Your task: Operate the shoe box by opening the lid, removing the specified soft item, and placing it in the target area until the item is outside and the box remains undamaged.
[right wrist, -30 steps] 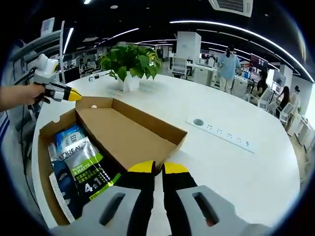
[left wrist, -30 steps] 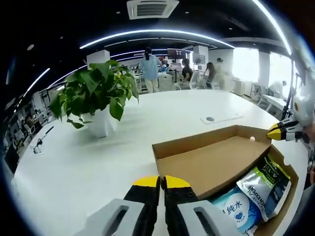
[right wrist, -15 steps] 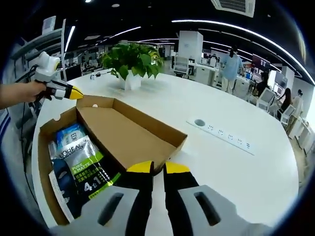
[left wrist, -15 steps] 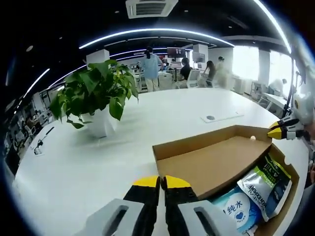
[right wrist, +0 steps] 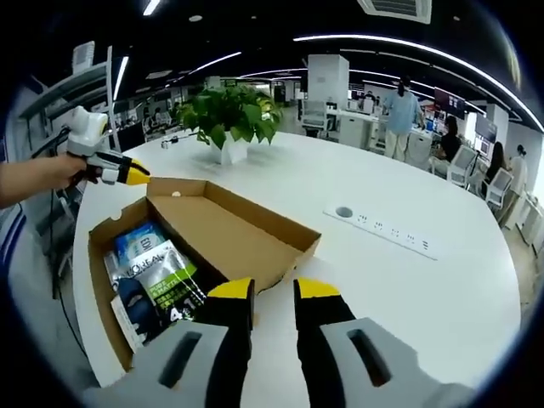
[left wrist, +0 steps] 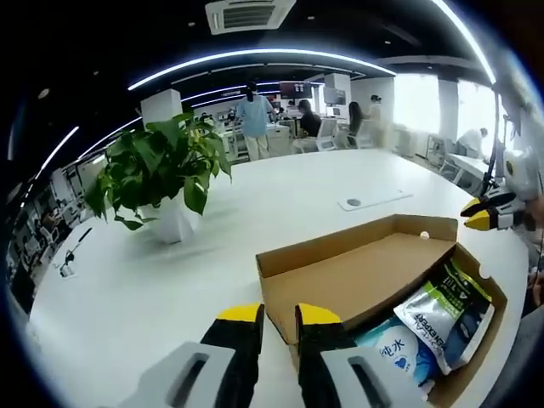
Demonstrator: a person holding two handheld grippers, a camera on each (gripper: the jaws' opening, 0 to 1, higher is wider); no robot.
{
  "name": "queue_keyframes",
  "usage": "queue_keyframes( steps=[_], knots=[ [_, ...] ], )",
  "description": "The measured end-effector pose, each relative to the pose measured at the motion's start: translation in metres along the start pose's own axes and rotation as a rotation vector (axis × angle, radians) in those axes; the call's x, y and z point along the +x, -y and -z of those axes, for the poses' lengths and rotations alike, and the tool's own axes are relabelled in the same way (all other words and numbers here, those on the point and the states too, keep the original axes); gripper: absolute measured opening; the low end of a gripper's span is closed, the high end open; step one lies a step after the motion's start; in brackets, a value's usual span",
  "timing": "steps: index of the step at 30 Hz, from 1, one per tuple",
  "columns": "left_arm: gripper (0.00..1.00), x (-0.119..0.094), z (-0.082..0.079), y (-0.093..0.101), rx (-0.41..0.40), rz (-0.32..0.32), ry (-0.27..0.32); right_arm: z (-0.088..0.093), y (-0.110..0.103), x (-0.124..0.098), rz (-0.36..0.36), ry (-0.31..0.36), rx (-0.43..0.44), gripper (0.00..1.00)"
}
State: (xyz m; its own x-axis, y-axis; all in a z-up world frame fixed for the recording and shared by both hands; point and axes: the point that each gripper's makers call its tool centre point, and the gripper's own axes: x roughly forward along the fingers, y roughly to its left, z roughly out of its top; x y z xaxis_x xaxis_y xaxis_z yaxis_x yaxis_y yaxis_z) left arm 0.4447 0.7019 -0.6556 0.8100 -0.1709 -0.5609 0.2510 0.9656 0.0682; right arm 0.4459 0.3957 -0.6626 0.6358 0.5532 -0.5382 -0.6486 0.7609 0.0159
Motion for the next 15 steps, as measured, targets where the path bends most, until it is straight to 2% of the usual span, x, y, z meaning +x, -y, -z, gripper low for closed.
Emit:
queue_keyframes(
  steps=[5,9,11,15],
  knots=[
    [0.22,-0.011,0.003,0.009,0.000,0.013,-0.022,0.004,-0.010,-0.014,-0.030,-0.011,-0.024,0.26],
    [0.29,-0.023,0.011,0.025,-0.002,0.060,-0.052,0.009,-0.022,-0.028,-0.068,-0.017,-0.052,0.36],
    [0.30,-0.028,0.014,0.031,0.003,0.071,-0.053,0.011,-0.025,-0.034,-0.076,-0.023,-0.061,0.37],
    [0.33,-0.034,0.019,0.043,-0.052,0.109,-0.057,0.016,-0.031,-0.044,-0.084,-0.022,-0.057,0.42]
  ],
)
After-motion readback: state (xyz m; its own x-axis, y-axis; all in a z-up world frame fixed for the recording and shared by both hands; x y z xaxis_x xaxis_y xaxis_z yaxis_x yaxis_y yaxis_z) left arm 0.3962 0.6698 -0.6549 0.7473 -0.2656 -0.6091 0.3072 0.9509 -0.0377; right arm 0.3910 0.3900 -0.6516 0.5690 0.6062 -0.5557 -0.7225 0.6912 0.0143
